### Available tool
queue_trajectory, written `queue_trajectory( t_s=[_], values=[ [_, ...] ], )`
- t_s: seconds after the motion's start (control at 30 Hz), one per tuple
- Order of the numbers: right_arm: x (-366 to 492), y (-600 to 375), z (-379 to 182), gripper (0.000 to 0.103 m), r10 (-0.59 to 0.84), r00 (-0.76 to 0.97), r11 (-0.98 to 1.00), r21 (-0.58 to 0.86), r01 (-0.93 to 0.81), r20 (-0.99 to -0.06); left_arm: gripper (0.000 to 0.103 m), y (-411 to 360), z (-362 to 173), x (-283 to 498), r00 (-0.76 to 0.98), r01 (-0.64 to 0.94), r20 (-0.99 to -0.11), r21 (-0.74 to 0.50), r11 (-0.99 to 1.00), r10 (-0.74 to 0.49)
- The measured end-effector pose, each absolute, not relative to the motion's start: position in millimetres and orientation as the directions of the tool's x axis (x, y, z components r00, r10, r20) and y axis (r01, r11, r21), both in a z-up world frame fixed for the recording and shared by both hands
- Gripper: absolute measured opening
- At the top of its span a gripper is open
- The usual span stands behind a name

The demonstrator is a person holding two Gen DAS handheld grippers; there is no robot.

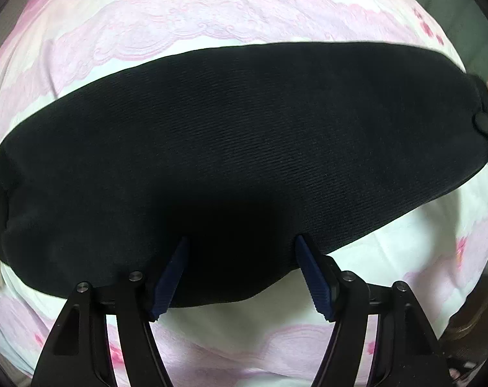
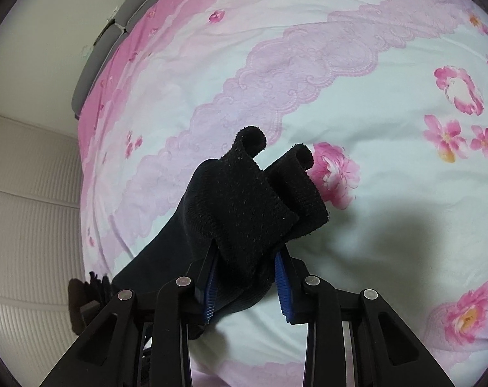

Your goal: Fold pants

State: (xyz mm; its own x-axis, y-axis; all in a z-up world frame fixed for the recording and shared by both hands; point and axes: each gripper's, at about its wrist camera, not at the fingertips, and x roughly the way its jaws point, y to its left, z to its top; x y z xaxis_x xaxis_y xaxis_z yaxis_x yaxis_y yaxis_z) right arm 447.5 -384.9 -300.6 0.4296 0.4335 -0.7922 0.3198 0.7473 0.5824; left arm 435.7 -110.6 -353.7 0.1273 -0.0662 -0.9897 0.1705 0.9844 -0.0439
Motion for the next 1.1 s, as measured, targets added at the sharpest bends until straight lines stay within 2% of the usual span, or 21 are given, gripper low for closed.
queue_trajectory(
  t_s=[0.1, 0.23, 0.27, 0.3, 0.4, 0.47, 0.57, 1.1],
  values=[
    [446.6, -379.0, -297.3, 0.032, 0.421, 0.421, 0.762, 0.565, 0.316, -0.804, 0.067, -111.8, -343.8, 438.3, 0.119, 0.198, -0.991, -0.032, 0.980, -0.057],
    [445.0, -377.8, -288.3, 0.032, 0.394, 0.427, 0.788, 0.539, 0.298, -0.814, 0.066, -98.0, -297.0, 446.1, 0.255, 0.174, -0.962, -0.058, 0.983, -0.102],
    [445.3, -378.2, -286.4, 0.032, 0.396, 0.429, 0.787, 0.541, 0.296, -0.812, 0.057, -94.0, -291.1, 450.9, 0.271, 0.164, -0.956, -0.074, 0.984, -0.117],
    [445.4, -377.7, -284.2, 0.032, 0.398, 0.431, 0.787, 0.543, 0.294, -0.810, 0.043, -89.9, -287.3, 457.2, 0.279, 0.155, -0.951, -0.096, 0.983, -0.136],
    [444.9, -371.3, -275.8, 0.032, 0.383, 0.438, 0.806, 0.526, 0.271, -0.813, 0.022, -78.1, -286.9, 482.2, 0.269, 0.146, -0.938, -0.184, 0.972, -0.217],
    [444.9, -365.9, -268.6, 0.032, 0.373, 0.443, 0.820, 0.513, 0.254, -0.815, 0.014, -75.8, -289.4, 491.1, 0.264, 0.158, -0.929, -0.224, 0.962, -0.260],
    [444.4, -360.5, -259.6, 0.032, 0.370, 0.454, 0.829, 0.509, 0.233, -0.811, 0.010, -81.3, -296.0, 502.2, 0.239, 0.178, -0.920, -0.272, 0.946, -0.310],
    [438.4, -346.8, -241.6, 0.032, 0.356, 0.472, 0.852, 0.488, 0.191, -0.806, 0.010, -97.9, -329.5, 537.0, 0.146, 0.234, -0.950, -0.239, 0.942, -0.277]
  ],
)
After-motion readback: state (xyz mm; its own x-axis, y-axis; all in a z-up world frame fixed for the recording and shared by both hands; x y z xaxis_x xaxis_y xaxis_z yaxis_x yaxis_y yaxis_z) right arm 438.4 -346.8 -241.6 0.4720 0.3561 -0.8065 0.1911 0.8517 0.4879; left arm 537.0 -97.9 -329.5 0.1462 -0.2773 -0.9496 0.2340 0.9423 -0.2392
